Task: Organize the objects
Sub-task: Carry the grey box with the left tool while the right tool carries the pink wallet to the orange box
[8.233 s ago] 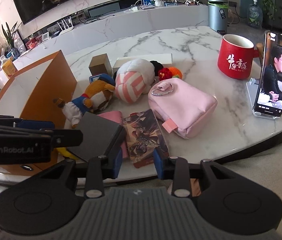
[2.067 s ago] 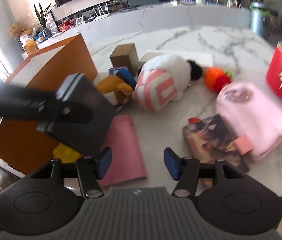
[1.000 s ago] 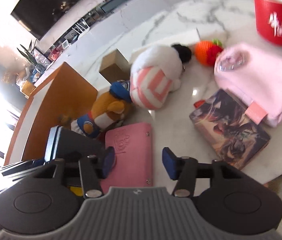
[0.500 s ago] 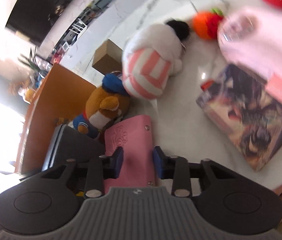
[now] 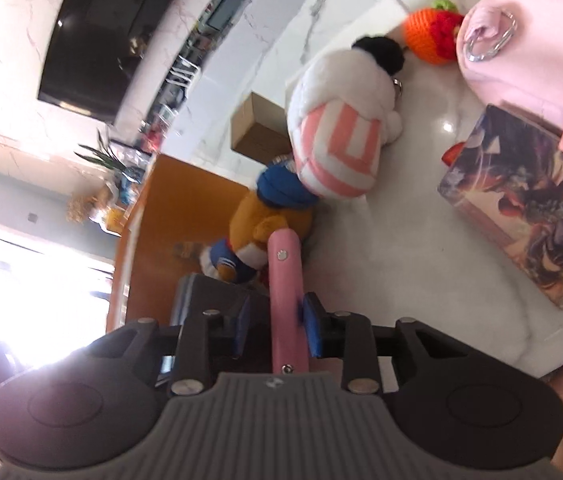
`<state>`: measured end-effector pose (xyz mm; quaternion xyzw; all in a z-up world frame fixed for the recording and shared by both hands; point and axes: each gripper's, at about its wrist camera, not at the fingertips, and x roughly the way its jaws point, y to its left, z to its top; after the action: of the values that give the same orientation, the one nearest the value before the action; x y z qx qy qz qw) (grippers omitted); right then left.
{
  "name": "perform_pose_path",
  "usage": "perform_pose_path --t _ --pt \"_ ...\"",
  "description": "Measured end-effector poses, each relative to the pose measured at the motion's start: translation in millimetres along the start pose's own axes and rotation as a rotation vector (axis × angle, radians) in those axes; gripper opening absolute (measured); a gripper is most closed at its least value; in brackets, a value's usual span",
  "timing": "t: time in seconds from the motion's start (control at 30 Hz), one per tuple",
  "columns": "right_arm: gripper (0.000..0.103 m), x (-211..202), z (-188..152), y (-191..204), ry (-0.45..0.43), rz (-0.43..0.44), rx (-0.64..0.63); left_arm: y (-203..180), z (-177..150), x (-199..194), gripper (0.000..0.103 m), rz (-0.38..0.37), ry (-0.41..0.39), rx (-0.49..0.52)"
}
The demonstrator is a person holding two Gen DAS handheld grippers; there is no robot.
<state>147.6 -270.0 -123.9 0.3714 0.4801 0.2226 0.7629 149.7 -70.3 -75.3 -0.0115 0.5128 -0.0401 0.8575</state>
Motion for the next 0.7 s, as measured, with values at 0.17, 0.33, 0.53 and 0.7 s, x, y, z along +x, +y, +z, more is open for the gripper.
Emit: perform_pose_path --t 0.17,0.33,0.53,0.7 --pt "0.02 11.5 -2.6 5.8 -0.002 -0.063 -0.038 1.5 -0.5 -1.4 0.039 -0.022 -0.002 -0.003" --pt "0.019 -7.2 -3.6 30.7 -0.04 -0.172 -0.158 1.7 -3.0 -14.6 0.039 -0.099 -0.027 -0.007" --pt "0.019 -48.6 -16.4 67.4 -0.134 -0.215 -0.237 10.2 -3.7 -73.1 0.039 -0.193 -0.133 0.005" --pt "0.019 -65.2 -26.6 113.1 -0.186 -0.147 -0.271 40.9 -4.5 -140.0 0.039 -0.217 -0.291 0.02"
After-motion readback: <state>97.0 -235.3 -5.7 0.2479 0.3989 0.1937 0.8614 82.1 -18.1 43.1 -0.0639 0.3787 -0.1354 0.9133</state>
